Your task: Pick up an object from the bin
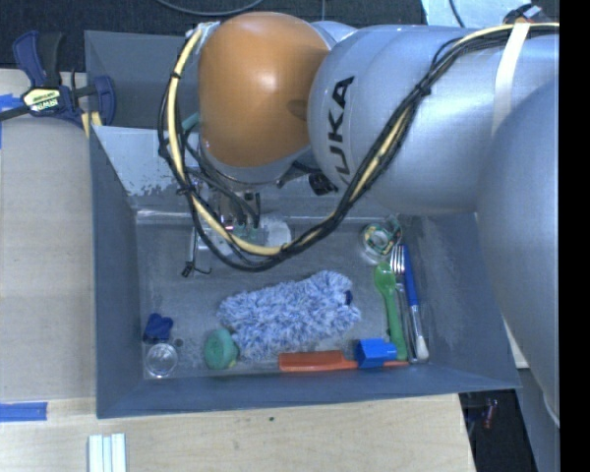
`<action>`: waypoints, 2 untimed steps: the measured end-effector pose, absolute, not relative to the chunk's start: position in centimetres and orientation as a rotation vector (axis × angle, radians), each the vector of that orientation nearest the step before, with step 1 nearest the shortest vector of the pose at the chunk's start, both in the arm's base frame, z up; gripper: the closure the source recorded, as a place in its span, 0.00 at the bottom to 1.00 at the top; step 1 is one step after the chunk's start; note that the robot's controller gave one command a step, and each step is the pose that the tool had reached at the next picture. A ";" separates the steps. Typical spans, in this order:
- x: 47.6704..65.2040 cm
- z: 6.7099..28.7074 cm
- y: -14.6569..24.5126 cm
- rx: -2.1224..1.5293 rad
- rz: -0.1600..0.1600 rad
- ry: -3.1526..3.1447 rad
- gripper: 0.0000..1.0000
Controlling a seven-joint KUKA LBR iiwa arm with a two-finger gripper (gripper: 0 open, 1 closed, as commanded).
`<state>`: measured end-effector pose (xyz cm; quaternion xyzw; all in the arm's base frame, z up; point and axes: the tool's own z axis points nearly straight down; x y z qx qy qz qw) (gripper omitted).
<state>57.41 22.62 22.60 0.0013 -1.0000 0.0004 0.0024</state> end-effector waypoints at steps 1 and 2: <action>57.6 23.0 22.5 -0.001 -0.002 -3.145 0.00; 56.0 18.1 14.4 0.914 -0.001 -3.010 0.00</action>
Offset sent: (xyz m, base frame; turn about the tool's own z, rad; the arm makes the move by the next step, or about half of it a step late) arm -0.0217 -0.1212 -0.0676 -0.8370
